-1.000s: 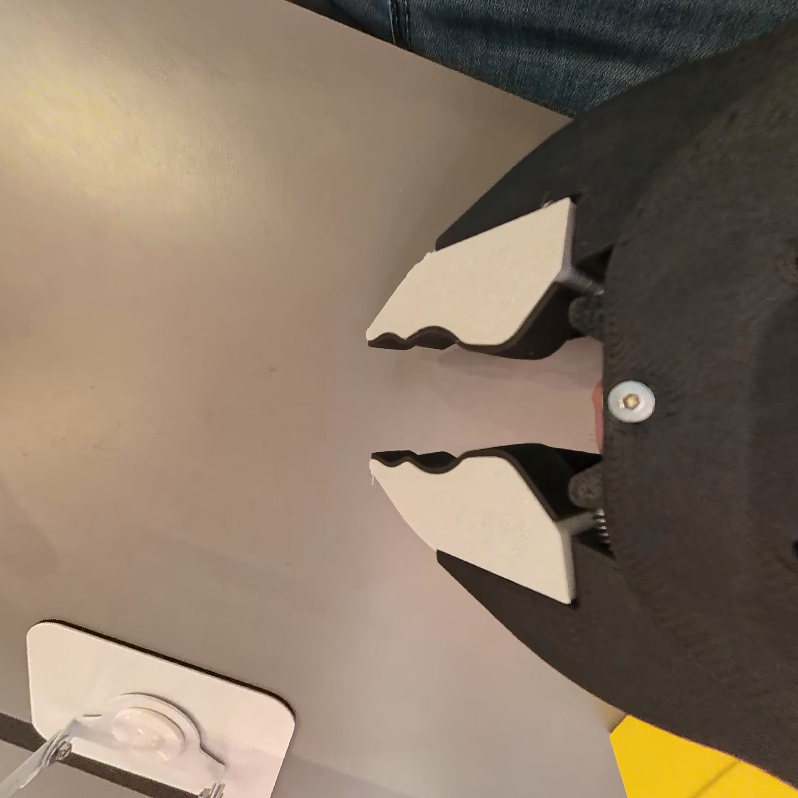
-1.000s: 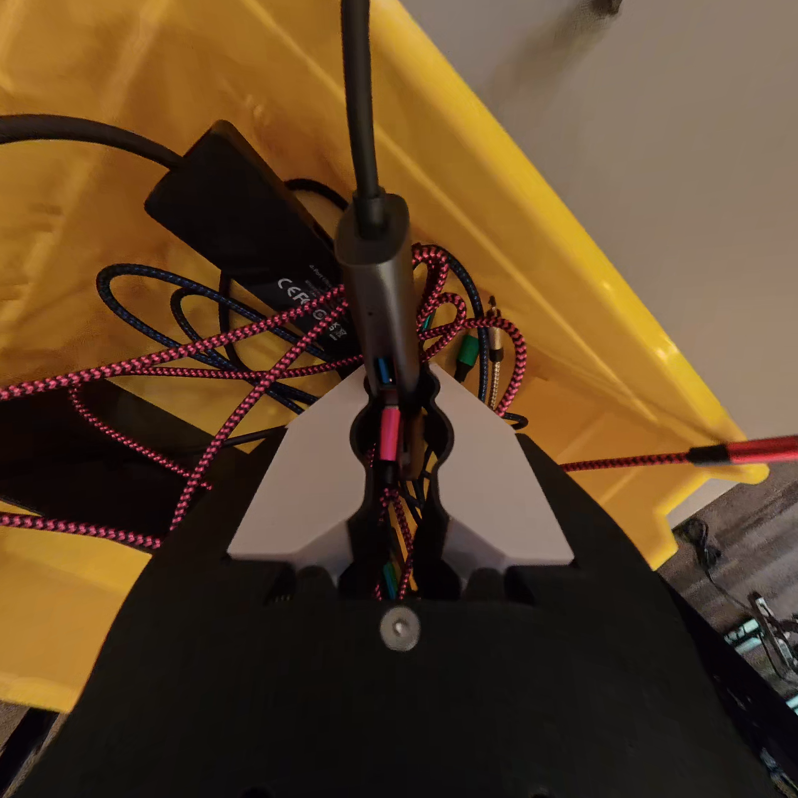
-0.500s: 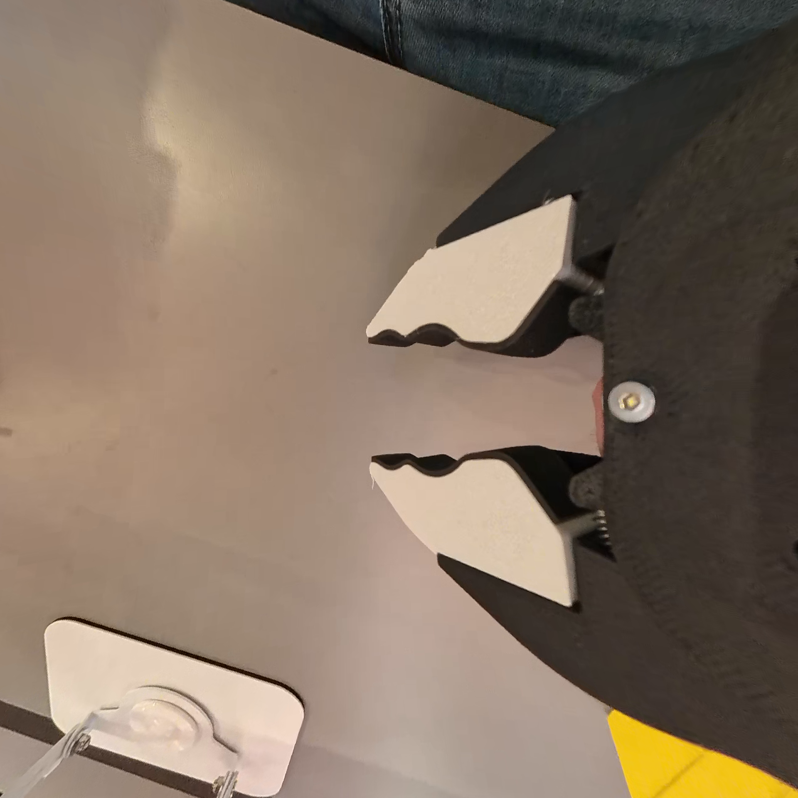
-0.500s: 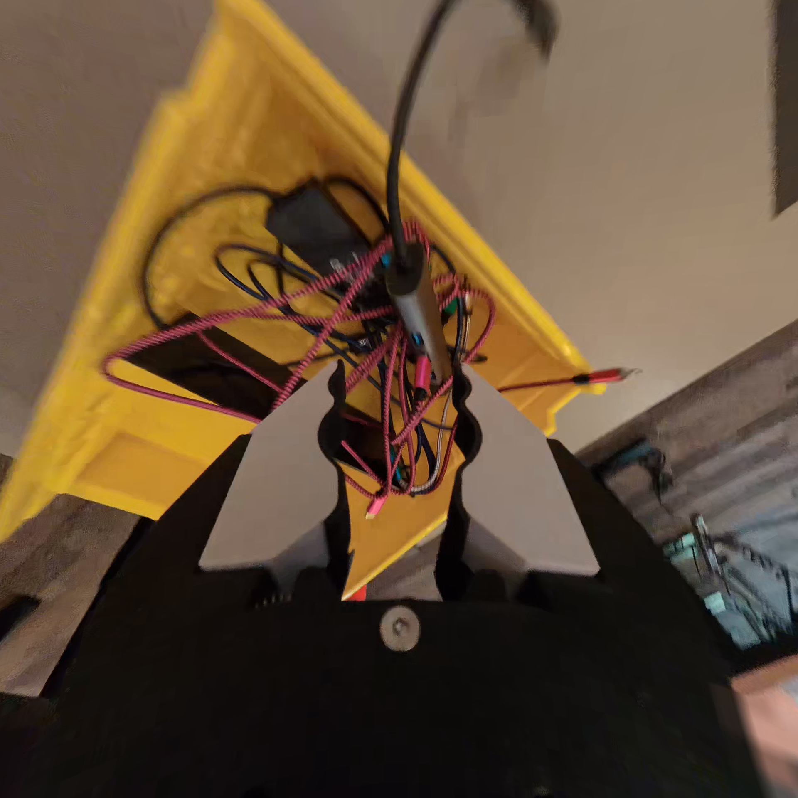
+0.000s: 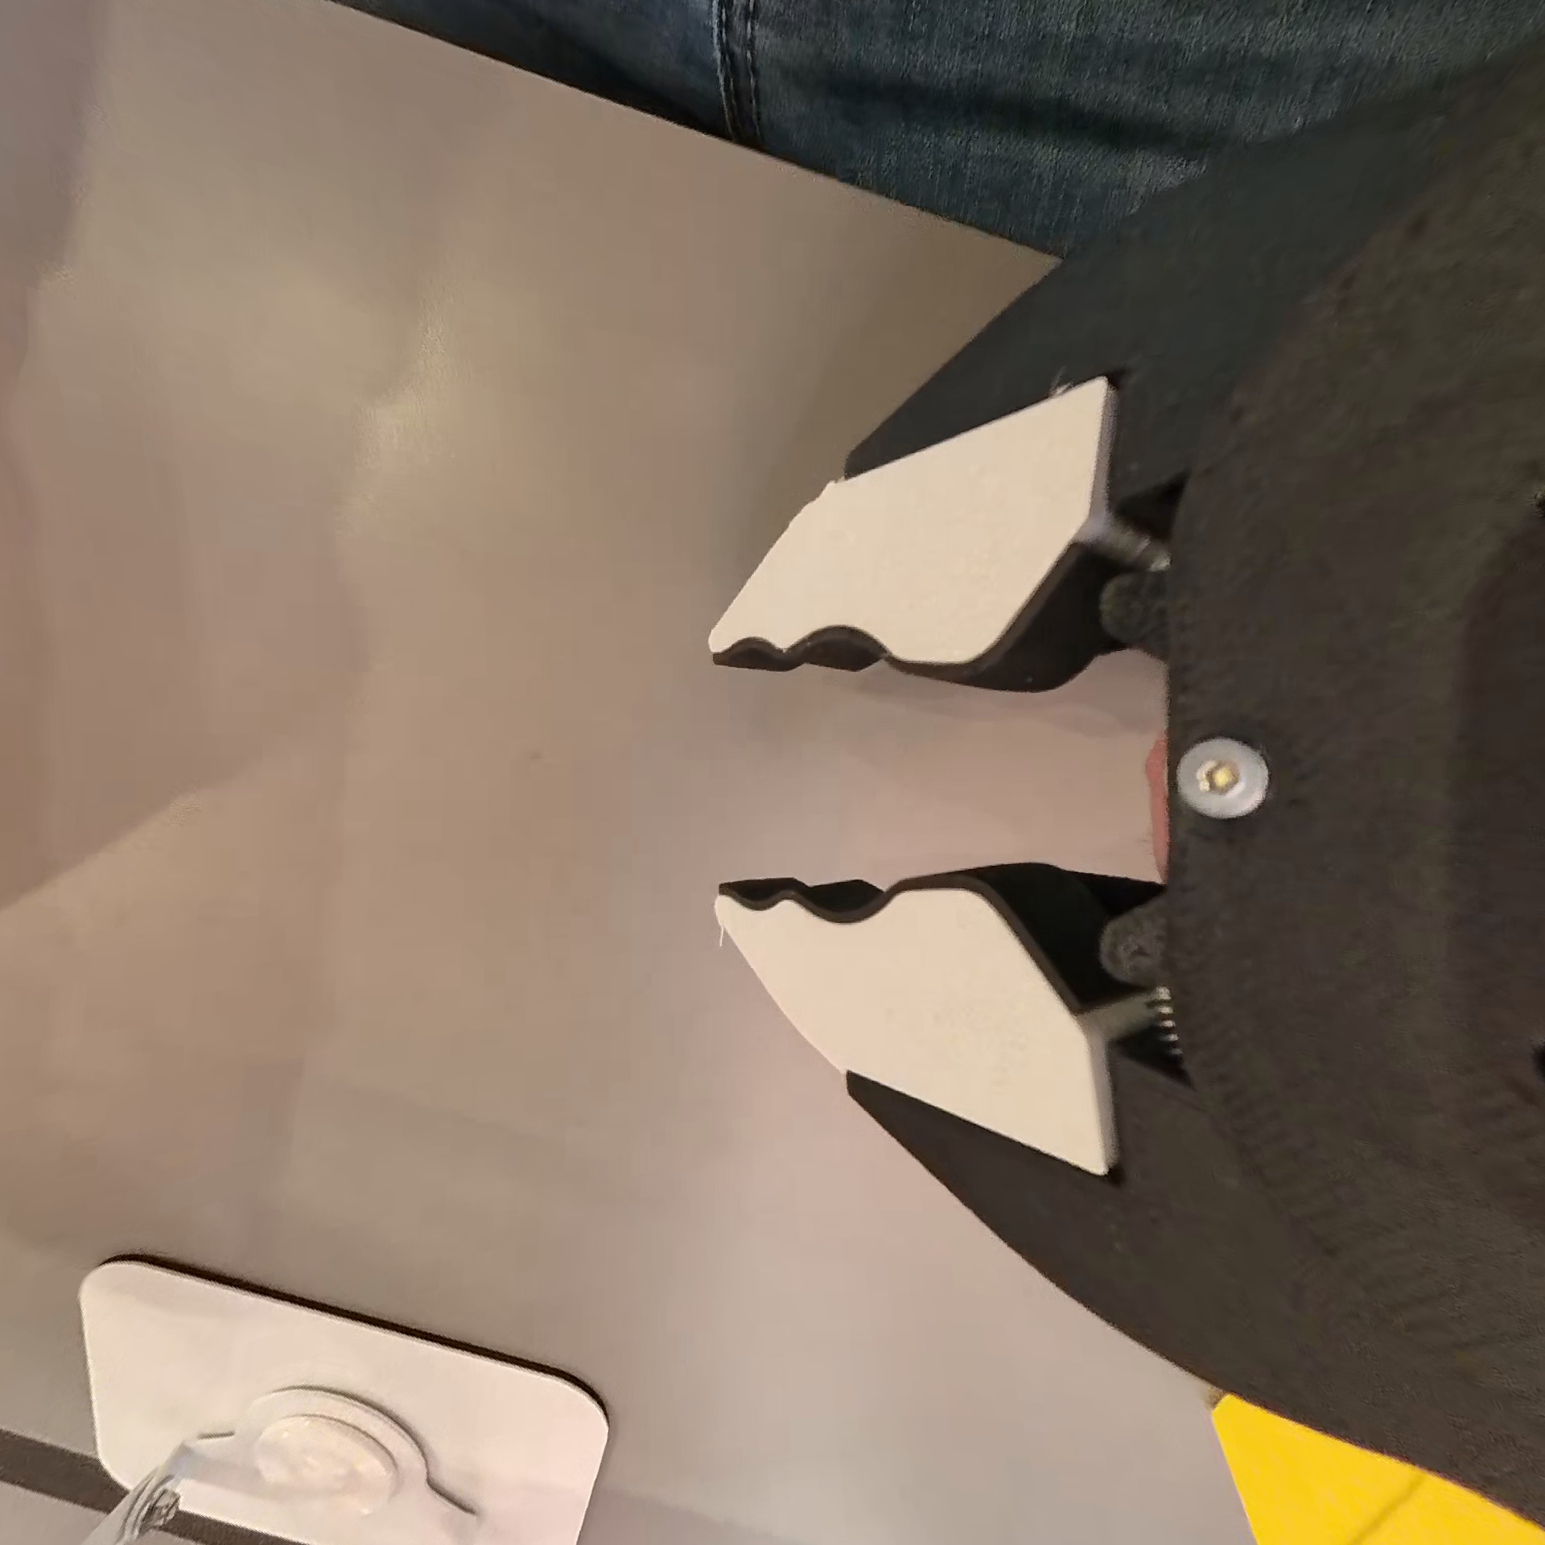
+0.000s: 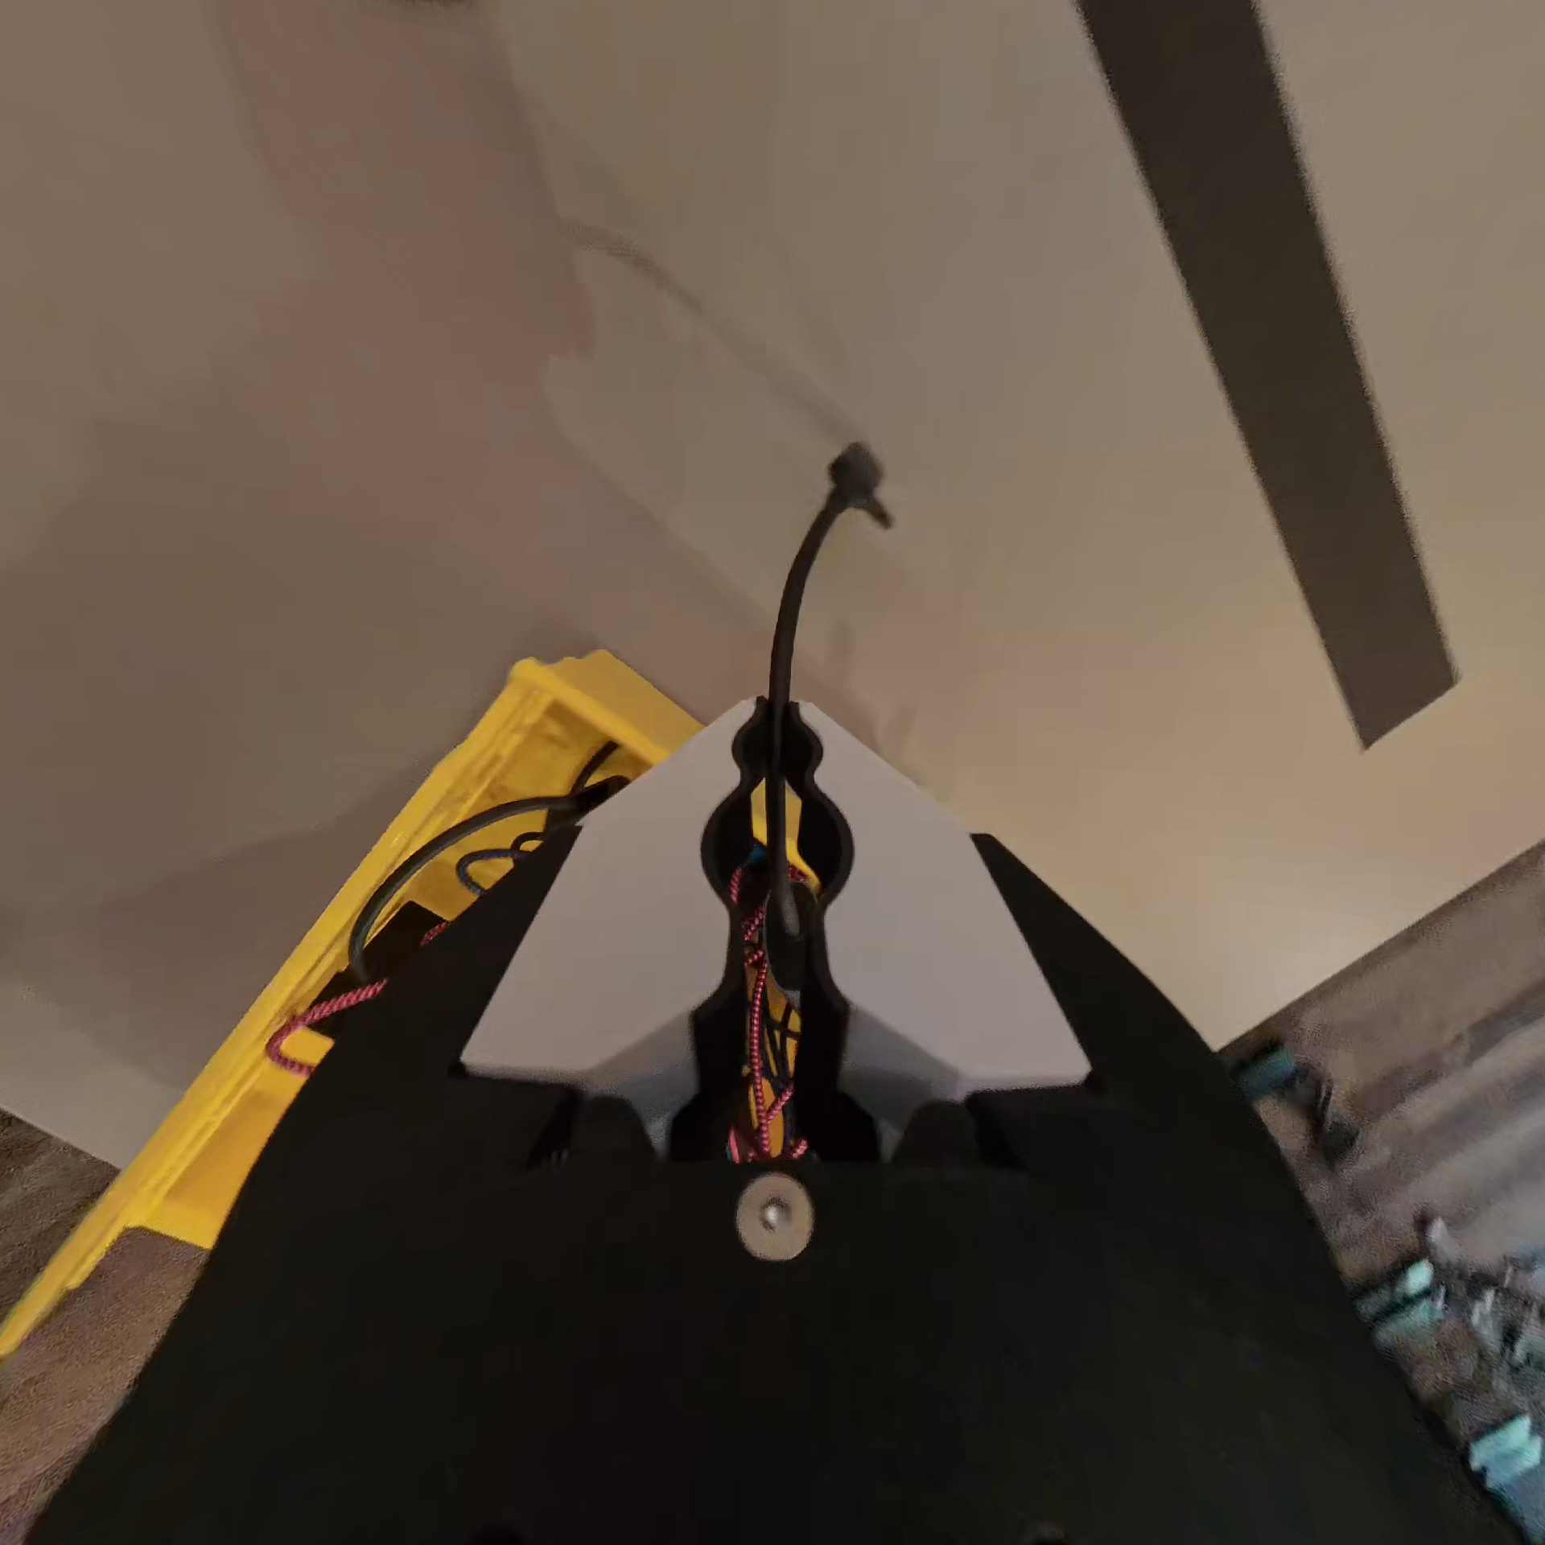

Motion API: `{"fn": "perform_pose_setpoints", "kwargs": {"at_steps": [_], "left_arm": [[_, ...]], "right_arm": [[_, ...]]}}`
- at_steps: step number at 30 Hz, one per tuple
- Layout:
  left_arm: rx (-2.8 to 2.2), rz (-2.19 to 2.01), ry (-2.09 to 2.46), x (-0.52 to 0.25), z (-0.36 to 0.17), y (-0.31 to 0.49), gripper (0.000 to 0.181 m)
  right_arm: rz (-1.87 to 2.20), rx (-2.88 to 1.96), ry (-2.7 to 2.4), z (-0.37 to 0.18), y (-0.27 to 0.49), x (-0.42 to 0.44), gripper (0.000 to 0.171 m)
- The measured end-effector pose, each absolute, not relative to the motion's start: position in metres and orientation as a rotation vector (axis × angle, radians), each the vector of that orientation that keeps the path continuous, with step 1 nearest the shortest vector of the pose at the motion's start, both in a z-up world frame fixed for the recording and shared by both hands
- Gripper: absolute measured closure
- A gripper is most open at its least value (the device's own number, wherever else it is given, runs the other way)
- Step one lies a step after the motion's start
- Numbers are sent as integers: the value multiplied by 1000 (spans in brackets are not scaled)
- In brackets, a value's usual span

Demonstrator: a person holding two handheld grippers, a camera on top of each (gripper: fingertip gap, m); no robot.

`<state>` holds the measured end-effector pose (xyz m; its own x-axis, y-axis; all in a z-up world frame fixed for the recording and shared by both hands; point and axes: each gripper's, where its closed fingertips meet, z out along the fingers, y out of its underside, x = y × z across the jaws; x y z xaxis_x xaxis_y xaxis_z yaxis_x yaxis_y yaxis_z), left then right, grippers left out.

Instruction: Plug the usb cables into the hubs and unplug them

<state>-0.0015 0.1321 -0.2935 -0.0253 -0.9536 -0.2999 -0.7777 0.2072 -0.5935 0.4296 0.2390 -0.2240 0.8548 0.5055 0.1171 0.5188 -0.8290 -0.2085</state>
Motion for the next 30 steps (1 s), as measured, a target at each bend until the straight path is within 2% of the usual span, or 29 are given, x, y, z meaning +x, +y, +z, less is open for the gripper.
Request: {"fn": "perform_pose_setpoints", "kwargs": {"at_steps": [5, 9, 17, 26, 30], "left_arm": [[-1617, -360, 1834, -2, -293, 135, 134], [-1617, -354, 1840, -2, -295, 135, 134], [-1608, -337, 1864, 1, -296, 131, 134], [-1594, -321, 1897, 4, -299, 124, 134], [-1591, -328, 1898, 3, -298, 122, 134]], "right_arm": [[96, -2546, -935, -170, 204, 412, 171], [295, -2514, -877, -152, 158, 422, 171], [499, -2736, -753, -209, 98, 448, 171], [365, -3086, -740, -286, 107, 431, 171], [377, -3146, -690, -302, 114, 429, 170]]}}
